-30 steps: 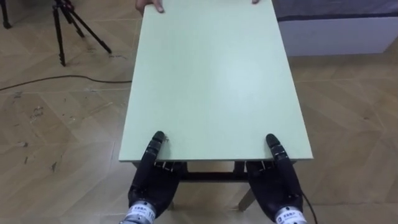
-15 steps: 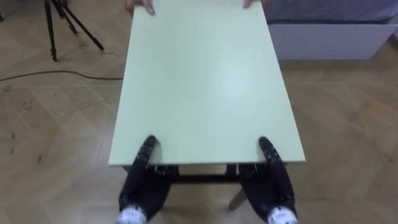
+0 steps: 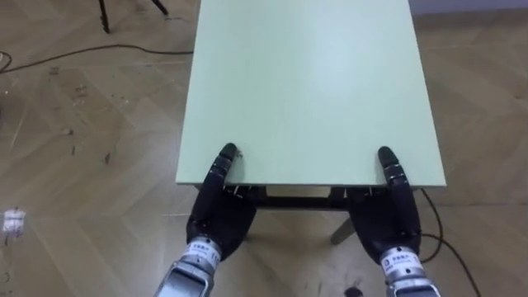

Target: Move table with human

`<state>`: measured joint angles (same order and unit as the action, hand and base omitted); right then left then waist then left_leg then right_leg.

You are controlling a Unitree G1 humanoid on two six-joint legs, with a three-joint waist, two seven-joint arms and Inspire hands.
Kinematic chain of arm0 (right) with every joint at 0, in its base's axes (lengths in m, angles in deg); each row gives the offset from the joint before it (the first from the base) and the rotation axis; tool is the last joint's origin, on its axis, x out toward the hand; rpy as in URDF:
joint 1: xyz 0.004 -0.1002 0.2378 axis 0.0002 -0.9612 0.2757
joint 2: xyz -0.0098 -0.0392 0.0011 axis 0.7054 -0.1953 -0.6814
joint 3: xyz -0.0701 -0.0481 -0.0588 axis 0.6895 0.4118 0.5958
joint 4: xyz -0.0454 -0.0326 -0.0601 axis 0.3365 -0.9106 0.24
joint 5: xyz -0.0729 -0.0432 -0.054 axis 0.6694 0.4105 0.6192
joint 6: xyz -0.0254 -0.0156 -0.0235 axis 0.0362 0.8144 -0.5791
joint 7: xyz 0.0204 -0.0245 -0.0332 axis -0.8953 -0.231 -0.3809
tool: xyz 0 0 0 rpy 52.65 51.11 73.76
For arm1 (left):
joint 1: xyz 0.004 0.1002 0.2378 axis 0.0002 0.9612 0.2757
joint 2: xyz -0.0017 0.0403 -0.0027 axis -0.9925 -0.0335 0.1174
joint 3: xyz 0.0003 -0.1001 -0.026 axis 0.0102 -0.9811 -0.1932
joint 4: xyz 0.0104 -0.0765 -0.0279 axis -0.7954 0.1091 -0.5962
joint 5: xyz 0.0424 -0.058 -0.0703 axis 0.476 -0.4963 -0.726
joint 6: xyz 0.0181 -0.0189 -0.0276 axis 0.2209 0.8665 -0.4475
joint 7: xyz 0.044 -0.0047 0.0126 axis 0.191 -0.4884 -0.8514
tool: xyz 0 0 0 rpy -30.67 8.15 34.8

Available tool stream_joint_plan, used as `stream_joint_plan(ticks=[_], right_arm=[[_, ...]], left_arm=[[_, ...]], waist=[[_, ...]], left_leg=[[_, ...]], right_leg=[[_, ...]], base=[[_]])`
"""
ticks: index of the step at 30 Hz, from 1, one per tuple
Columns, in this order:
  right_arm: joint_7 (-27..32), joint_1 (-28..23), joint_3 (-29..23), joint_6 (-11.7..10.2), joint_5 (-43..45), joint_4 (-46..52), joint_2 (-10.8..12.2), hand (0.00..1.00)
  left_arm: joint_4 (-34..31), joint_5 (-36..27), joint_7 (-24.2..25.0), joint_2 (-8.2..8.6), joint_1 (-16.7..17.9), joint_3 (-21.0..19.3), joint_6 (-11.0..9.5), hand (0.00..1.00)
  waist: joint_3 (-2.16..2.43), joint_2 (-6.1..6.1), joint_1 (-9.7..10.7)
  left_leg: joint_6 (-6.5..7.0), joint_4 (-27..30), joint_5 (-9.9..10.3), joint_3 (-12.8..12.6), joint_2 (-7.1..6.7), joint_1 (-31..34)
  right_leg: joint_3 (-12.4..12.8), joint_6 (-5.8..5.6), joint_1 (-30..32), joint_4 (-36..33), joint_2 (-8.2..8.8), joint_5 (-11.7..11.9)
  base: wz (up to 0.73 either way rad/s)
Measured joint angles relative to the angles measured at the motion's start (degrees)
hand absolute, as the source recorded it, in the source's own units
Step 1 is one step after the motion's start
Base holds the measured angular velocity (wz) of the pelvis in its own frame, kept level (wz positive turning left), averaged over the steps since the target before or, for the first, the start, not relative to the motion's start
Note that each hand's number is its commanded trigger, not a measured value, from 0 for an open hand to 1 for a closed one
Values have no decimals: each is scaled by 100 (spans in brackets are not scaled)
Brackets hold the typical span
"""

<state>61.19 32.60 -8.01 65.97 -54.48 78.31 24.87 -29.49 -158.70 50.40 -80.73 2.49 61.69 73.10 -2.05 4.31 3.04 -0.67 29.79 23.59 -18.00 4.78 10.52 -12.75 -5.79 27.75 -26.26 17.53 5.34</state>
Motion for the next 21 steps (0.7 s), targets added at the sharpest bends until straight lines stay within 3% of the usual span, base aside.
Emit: stream_joint_plan(ticks=[1,3,4,5,6,7,8,9,11,12,13,14,15,16,17,18,19,20,21], right_arm=[[-6,-22,0,39,44,0,16,100],[-21,-140,-55,142,75,1,31,100],[-21,-190,-63,171,73,1,46,100],[-23,-277,-95,207,72,2,80,100],[-24,-369,-118,201,64,5,141,100],[-24,-408,-121,196,57,7,155,100],[-24,-486,-118,153,25,42,172,100],[-24,-528,-103,110,1,73,170,100],[-24,-519,14,59,-62,98,86,100],[-23,-496,126,40,-85,110,7,100],[-21,-500,138,55,-89,113,-7,100],[-21,-500,181,79,-96,115,4,100],[-21,-481,204,119,-92,137,-21,100],[-20,-485,229,115,-98,170,-17,100],[-21,-551,275,51,-169,222,14,100],[-21,-560,326,-31,-280,235,-4,100],[-21,-552,366,-78,-298,240,-18,100],[-21,-538,408,-133,-297,251,-32,100],[-21,-540,477,-178,-295,250,-39,100]], left_arm=[[1,3,1,-1,21,-1,-3,100],[3,19,3,-17,108,-4,-2,100],[12,20,2,-34,130,6,0,100],[42,32,-1,-42,143,9,34,100],[47,87,-20,-75,136,19,82,100],[47,101,-27,-87,137,21,106,100],[48,127,-40,-87,139,43,134,100],[46,124,-41,-83,163,60,142,100],[19,125,-9,-81,204,47,138,100],[2,126,27,-80,238,-1,140,100],[-4,126,34,-75,267,-10,140,100],[-63,129,39,-76,343,-13,121,100],[-190,139,39,-82,453,-11,44,100],[-246,139,39,-109,470,-3,10,100],[-290,153,15,-146,423,23,7,100],[-312,257,-7,-151,383,-3,-5,100],[-327,259,-6,-155,387,-11,-31,100],[-342,255,-6,-165,389,-22,-39,100],[-346,254,-6,-161,420,-39,-47,100]], waist=[[4,-20,7],[16,-62,23],[26,-78,77],[19,-56,175],[22,-67,257],[26,-74,304],[25,-84,328],[25,-100,325],[33,-176,224],[32,-213,150],[46,-191,150],[59,-183,111],[87,-189,76],[92,-237,133],[106,-381,273],[114,-568,261],[121,-614,213],[118,-610,135],[124,-568,77]], left_leg=[[51,51,1,-18,-42,32],[240,180,-5,-94,-92,100],[308,201,-6,-142,-103,102],[443,257,42,-368,-13,110],[496,315,55,-633,122,128],[530,321,37,-744,174,129],[580,295,10,-939,213,101],[617,291,-9,-1099,202,81],[657,312,-29,-1244,99,99],[661,352,-35,-1294,67,142],[657,364,-44,-1247,37,184],[674,235,-181,-962,-76,260],[728,-21,-374,-769,-98,378],[778,-77,-432,-881,-78,404],[838,-125,-467,-1163,-103,390],[880,-116,-494,-1309,-189,408],[884,-69,-493,-1363,-197,448],[887,43,-491,-1420,-151,532],[873,85,-501,-1421,-100,565]], right_leg=[[-3,-20,-1,79,35,127],[-10,-8,-80,376,81,632],[-43,-10,-117,347,121,644],[-137,17,-179,61,145,498],[-241,76,-180,-629,150,3],[-242,137,-185,-1054,151,-260],[-247,246,-249,-1825,145,-741],[-239,252,-427,-2409,145,-1150],[-206,192,-749,-2726,122,-1647],[-155,81,-787,-2531,94,-1770],[-141,65,-784,-2429,19,-1765],[-32,47,-869,-2041,-176,-1755],[96,-43,-983,-1628,-346,-1773],[119,-25,-1003,-1706,-338,-1827],[34,11,-1179,-2180,-226,-1962],[84,28,-1419,-2336,-177,-2144],[124,31,-1534,-2261,-195,-2264],[135,-16,-1705,-1809,-283,-2473],[124,-21,-1798,-1372,-398,-2520]], base=[[-10],[-9],[30],[60],[66],[62],[43],[29],[-18],[-33],[-32],[-32],[-24],[30],[57],[41],[-19],[-45],[-47]])
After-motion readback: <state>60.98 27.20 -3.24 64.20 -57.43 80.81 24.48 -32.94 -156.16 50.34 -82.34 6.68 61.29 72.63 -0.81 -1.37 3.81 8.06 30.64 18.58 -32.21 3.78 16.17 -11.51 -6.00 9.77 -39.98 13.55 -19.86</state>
